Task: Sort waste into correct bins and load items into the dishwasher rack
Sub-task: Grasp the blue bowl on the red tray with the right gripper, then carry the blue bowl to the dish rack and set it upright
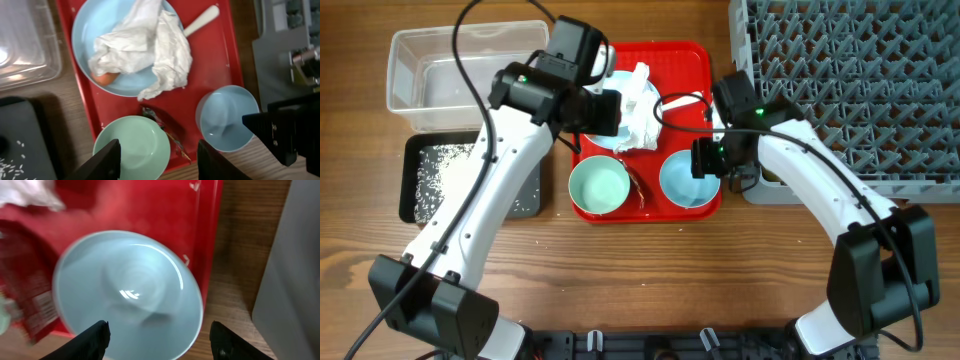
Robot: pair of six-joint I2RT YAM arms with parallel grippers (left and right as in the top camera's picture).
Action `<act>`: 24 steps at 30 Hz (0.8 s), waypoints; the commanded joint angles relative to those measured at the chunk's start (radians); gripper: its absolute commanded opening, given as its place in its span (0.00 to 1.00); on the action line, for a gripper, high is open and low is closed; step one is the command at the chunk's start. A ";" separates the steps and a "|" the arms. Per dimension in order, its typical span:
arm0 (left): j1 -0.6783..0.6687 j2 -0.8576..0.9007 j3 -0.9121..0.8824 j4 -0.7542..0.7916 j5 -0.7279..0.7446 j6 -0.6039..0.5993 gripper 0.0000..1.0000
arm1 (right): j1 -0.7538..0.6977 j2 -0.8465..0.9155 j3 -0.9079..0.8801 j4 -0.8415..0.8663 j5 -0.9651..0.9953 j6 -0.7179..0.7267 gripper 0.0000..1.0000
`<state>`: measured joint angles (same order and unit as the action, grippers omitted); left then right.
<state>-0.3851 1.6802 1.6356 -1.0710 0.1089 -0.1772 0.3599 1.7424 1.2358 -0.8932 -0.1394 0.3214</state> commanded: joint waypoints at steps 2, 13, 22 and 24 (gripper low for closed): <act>0.042 -0.004 0.001 0.010 -0.033 -0.070 0.50 | 0.014 -0.011 -0.076 0.078 0.125 0.075 0.67; 0.056 -0.004 0.001 0.009 -0.081 -0.069 0.63 | 0.014 -0.011 -0.139 0.182 0.109 0.100 0.33; 0.056 -0.004 0.001 0.010 -0.082 -0.069 0.87 | 0.014 0.019 -0.148 0.206 0.110 0.105 0.09; 0.056 -0.004 0.001 0.010 -0.082 -0.069 0.88 | 0.014 0.034 -0.148 0.209 0.110 0.105 0.07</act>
<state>-0.3370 1.6802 1.6356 -1.0653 0.0471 -0.2462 0.3687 1.7466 1.1019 -0.6930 -0.0433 0.4194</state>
